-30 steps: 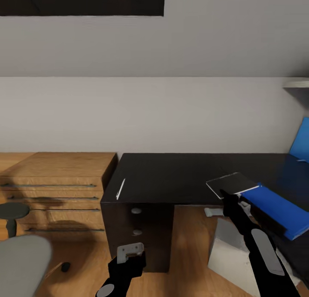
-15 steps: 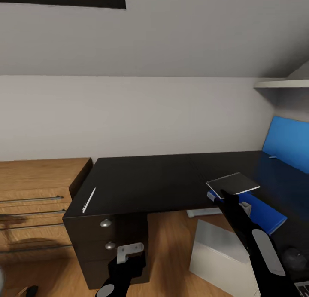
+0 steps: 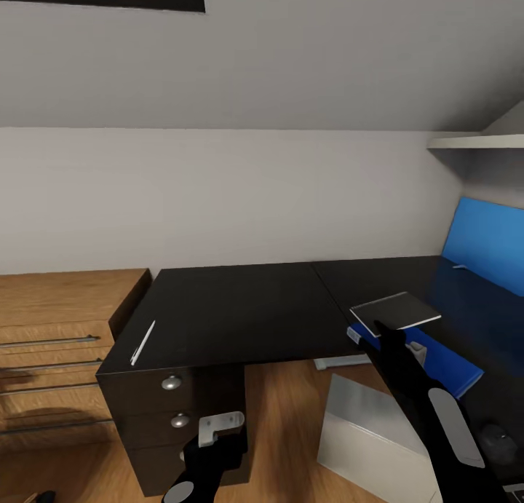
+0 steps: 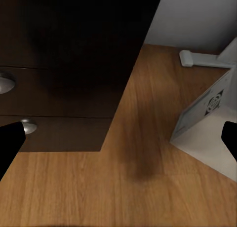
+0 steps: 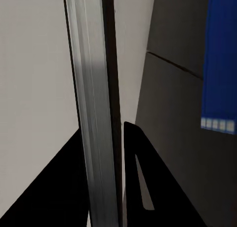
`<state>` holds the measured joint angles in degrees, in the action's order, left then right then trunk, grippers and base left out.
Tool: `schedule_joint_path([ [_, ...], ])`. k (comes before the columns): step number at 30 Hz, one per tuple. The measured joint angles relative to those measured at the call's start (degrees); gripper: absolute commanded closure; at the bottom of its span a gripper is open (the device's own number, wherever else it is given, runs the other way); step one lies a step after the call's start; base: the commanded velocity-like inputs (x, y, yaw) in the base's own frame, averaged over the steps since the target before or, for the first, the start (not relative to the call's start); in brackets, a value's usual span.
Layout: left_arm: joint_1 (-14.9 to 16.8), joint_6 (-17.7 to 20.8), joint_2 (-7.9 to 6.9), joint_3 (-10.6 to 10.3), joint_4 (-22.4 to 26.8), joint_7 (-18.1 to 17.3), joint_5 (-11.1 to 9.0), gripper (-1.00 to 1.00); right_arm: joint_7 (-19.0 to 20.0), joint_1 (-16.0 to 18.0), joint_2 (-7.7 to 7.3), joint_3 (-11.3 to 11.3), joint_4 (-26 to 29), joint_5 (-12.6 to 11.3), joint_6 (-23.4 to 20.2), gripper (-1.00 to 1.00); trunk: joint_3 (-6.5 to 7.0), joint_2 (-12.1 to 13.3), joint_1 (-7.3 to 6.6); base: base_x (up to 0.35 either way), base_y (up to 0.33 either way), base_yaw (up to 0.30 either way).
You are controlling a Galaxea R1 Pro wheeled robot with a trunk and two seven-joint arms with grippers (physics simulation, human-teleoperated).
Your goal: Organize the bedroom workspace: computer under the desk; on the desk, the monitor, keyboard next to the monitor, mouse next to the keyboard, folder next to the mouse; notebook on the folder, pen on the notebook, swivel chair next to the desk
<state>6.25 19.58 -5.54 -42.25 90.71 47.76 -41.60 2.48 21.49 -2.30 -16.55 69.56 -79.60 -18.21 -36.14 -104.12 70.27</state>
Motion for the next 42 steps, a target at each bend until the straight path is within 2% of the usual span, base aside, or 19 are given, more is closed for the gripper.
schedule_joint_path([
  [3,0.00,0.00,0.02,0.00,0.00,-0.06,0.00,-1.00,-0.06,0.00,0.00,-0.13,-0.01,-0.06,-0.01,1.00,0.00,0.00,0.00,0.001,-0.001,0.000],
  [9,0.00,0.00,0.05,0.00,0.00,-0.15,-0.02,-1.00,-0.24,0.00,0.27,-0.34,-0.01,-2.15,-0.01,1.00,0.00,0.00,0.00,0.000,0.000,0.000],
  [16,0.00,0.00,0.05,0.00,0.00,-0.13,-0.08,-1.00,-0.12,-0.07,0.60,-0.38,-0.11,-2.25,0.05,1.00,0.00,0.00,0.00,-0.001,-0.023,0.000],
  [21,0.00,0.00,0.09,-0.05,-0.01,-0.35,-0.09,-1.00,-0.67,-0.08,0.93,-0.41,-0.09,-2.18,0.25,1.00,0.00,0.00,0.01,-0.079,-0.217,0.000],
  [23,0.00,-0.01,0.08,-0.05,-0.01,-0.36,-0.09,-1.00,-1.65,-0.08,0.90,-0.66,-0.10,-2.19,0.28,1.00,0.00,0.00,0.01,-0.072,-0.154,0.000],
  [24,-0.01,0.00,0.06,-0.01,0.00,-0.36,-0.09,-1.00,-3.68,-0.08,0.87,-1.74,-0.15,-1.93,0.28,1.00,0.00,0.00,0.00,-0.030,-0.066,0.000],
  [28,0.00,0.00,0.05,-0.01,-0.01,-0.33,-0.09,-1.00,-6.21,-0.07,0.94,-3.10,0.49,-2.55,0.32,1.00,0.01,0.00,0.00,-0.009,-0.019,0.000],
  [34,0.00,0.00,0.05,-0.01,0.00,-0.14,-0.02,-1.00,-10.01,-0.06,1.04,-3.35,1.85,-2.48,0.26,1.00,0.01,0.00,0.00,-0.001,-0.001,0.000],
  [42,0.00,0.00,0.05,-0.01,-0.01,-0.12,-0.07,-1.00,-11.29,-0.06,1.09,-3.23,2.26,-2.56,0.26,1.00,0.01,0.00,0.00,0.000,0.000,0.000],
])
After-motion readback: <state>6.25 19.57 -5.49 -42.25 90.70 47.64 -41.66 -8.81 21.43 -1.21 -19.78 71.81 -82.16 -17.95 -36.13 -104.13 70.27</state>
